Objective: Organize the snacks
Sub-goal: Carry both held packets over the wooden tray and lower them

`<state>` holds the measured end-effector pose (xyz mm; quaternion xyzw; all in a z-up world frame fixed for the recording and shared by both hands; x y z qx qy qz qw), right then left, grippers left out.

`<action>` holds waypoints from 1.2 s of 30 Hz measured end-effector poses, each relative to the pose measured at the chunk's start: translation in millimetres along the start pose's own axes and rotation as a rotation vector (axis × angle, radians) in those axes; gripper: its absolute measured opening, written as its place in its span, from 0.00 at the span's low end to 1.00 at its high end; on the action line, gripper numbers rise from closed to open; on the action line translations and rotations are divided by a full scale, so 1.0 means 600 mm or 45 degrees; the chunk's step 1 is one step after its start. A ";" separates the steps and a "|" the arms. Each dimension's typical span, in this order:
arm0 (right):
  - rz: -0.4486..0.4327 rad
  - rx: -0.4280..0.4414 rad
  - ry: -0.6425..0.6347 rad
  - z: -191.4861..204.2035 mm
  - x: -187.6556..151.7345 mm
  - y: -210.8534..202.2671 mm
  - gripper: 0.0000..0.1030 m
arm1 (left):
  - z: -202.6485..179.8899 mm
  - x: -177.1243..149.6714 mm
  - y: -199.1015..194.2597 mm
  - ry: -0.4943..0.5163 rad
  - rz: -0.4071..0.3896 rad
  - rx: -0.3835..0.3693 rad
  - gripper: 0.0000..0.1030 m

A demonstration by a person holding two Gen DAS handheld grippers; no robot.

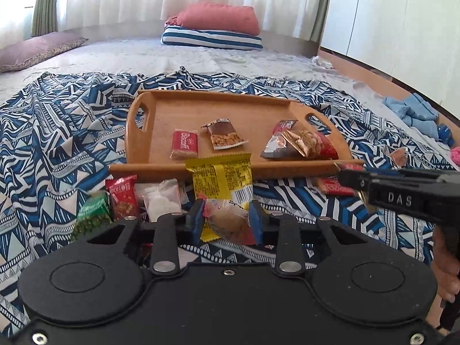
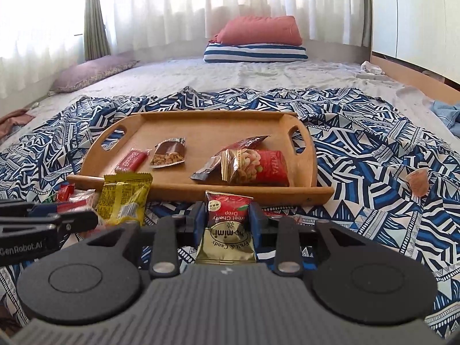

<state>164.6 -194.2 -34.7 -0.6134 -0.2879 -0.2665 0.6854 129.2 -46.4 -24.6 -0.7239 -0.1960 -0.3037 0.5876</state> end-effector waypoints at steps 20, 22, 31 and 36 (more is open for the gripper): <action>-0.028 -0.002 0.034 -0.025 0.055 0.002 0.36 | 0.032 0.072 -0.040 -0.023 -0.118 -0.004 0.29; -0.037 -0.017 0.024 -0.032 0.079 0.010 0.36 | 0.045 0.100 -0.033 -0.020 -0.140 0.014 0.29; 0.020 -0.080 0.026 -0.075 0.160 0.099 0.36 | 0.109 0.179 0.048 -0.060 -0.120 0.113 0.29; 0.072 -0.145 0.007 -0.092 0.178 0.162 0.36 | 0.118 0.188 0.104 -0.062 -0.079 0.162 0.29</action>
Point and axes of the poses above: each gripper's, at about its wrist camera, not at the fingertips, and y roughly the way its jaws point, z to its left, x to its top, the point moved 10 cm from there along y, roughly the way its jaws point, and after that the axes turned 10 degrees about z, right-handed, at the moved point
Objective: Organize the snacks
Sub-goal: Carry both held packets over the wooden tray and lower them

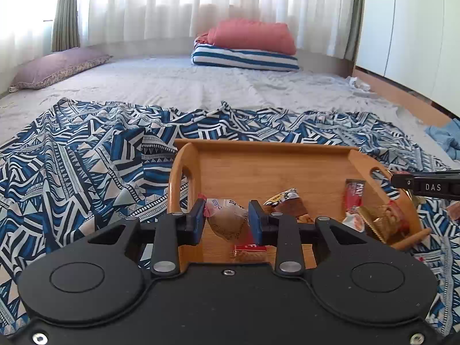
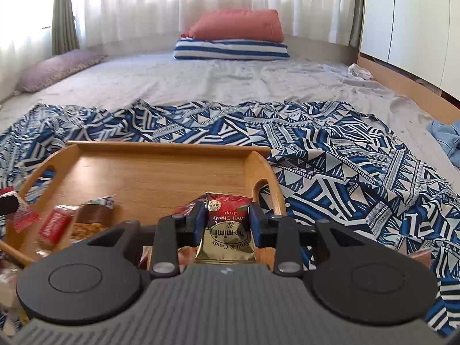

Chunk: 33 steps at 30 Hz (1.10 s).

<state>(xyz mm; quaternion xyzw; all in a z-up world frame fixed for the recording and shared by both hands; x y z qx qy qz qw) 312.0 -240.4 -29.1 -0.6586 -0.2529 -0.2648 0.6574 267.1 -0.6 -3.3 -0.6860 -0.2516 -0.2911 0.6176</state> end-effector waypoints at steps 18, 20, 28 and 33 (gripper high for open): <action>0.088 0.044 0.080 -0.009 -0.003 0.091 0.38 | -0.018 -0.021 0.047 -0.056 0.056 -0.118 0.29; 0.086 0.049 0.081 -0.009 -0.003 0.092 0.39 | -0.025 -0.026 0.052 -0.056 0.073 -0.154 0.29; 0.094 0.058 0.092 -0.013 -0.007 0.093 0.42 | -0.029 -0.026 0.048 -0.030 0.043 -0.106 0.31; 0.085 0.072 0.099 -0.017 -0.007 0.085 0.49 | -0.018 -0.024 0.046 -0.001 0.031 -0.072 0.36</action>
Point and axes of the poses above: each gripper's, at about its wrist camera, not at the fingertips, and y roughly the way its jaws point, z to its left, x to its top, the point moved 10 cm from there along y, roughly the way its jaws point, and after that the axes turned 10 degrees about z, right-handed, at the moved point
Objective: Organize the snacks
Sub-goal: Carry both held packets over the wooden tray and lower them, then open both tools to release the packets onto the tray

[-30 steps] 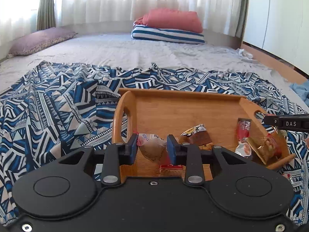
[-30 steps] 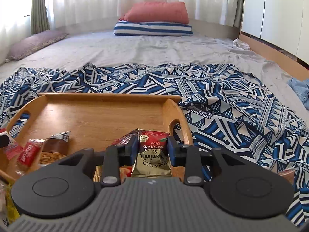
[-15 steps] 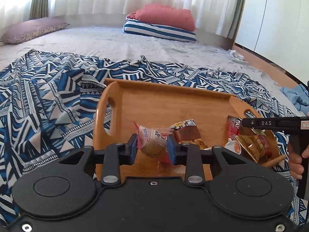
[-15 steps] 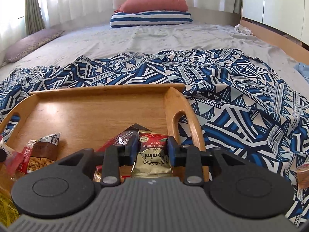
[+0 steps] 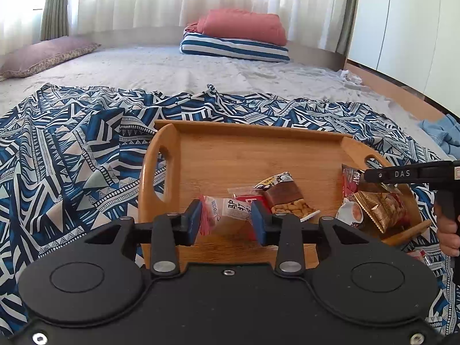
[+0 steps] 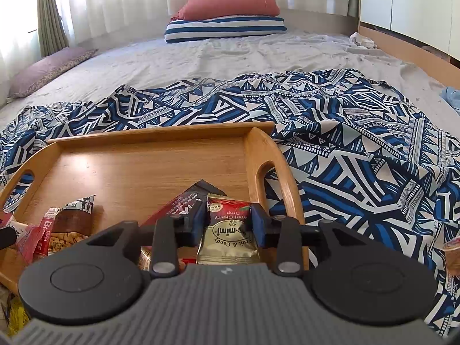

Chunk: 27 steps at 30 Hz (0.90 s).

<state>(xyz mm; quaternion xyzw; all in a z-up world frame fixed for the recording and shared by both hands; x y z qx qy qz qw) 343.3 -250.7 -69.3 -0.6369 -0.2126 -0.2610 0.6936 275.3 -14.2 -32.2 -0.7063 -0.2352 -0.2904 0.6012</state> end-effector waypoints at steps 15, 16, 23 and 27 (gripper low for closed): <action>-0.094 -0.011 -0.062 0.006 -0.017 -0.076 0.76 | 0.002 -0.009 -0.058 0.044 -0.053 0.020 0.87; -0.104 -0.011 -0.073 0.009 -0.019 -0.083 0.79 | 0.002 -0.012 -0.065 0.047 -0.057 0.025 0.88; -0.160 0.005 -0.126 0.026 -0.049 -0.133 0.88 | 0.005 -0.043 -0.109 0.058 -0.091 0.029 0.97; -0.186 -0.009 -0.126 0.029 -0.074 -0.152 0.95 | 0.009 -0.064 -0.129 0.060 -0.099 0.039 0.98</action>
Point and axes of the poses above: each gripper's, at about its wrist camera, not at the fingertips, and y roughly the way its jaws point, z to its left, x to its top, the point moved 10 cm from there along y, roughly the way its jaws point, and after that the axes turned 10 degrees about z, right-handed, at the moved point
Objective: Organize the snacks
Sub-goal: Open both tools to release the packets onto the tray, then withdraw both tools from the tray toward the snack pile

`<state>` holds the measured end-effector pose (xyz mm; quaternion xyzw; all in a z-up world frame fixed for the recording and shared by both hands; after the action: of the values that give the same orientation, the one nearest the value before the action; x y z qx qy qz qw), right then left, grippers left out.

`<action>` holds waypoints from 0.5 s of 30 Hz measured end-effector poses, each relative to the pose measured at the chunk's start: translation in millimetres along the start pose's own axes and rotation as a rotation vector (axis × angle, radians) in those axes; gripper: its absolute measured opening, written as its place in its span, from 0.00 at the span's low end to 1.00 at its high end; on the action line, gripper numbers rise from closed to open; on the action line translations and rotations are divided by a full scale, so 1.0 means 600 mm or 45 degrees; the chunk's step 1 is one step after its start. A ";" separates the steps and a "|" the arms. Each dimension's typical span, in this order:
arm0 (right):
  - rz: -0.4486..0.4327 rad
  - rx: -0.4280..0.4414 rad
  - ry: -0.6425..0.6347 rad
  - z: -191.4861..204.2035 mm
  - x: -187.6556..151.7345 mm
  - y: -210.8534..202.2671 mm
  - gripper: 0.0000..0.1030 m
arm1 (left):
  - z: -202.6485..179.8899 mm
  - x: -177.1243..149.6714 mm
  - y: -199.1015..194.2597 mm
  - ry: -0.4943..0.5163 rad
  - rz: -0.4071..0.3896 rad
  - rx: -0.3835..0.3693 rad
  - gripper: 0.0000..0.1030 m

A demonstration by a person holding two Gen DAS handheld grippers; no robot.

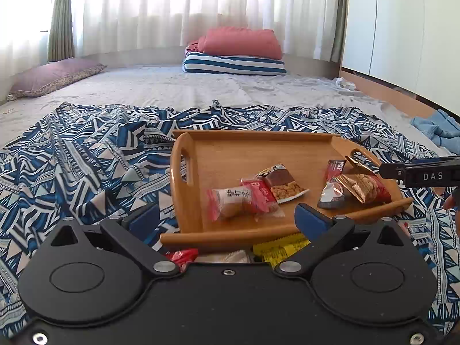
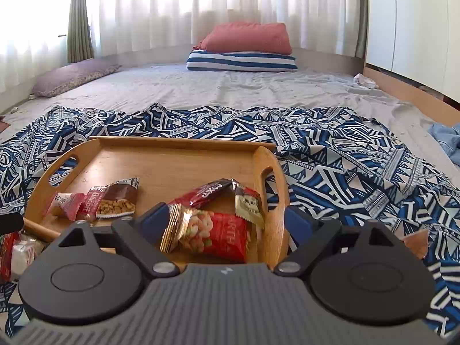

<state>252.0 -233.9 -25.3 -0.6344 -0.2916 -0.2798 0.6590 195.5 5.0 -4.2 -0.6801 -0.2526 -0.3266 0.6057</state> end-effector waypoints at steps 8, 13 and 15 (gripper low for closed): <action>-0.044 -0.108 0.035 0.001 -0.062 -0.024 1.00 | 0.010 -0.048 -0.039 -0.027 -0.022 0.058 0.99; 0.007 -0.118 0.128 -0.006 -0.098 -0.018 1.00 | 0.017 -0.077 -0.048 -0.050 -0.011 0.106 1.00; 0.019 -0.141 0.166 -0.013 -0.109 -0.013 1.00 | 0.022 -0.084 -0.045 -0.071 0.006 0.111 1.00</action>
<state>202.3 -242.1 -68.5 -0.6524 -0.2275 -0.3313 0.6425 143.9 24.6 -24.9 -0.6626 -0.2818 -0.2948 0.6283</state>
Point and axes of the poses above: each gripper's, at about its wrist camera, not at the fingertips, and y roughly the way its jaws point, z to its left, x to its top, the point moved 10 cm from there along y, roughly the way its jaws point, and after that the axes turned 10 degrees about z, right-handed, at the moved point
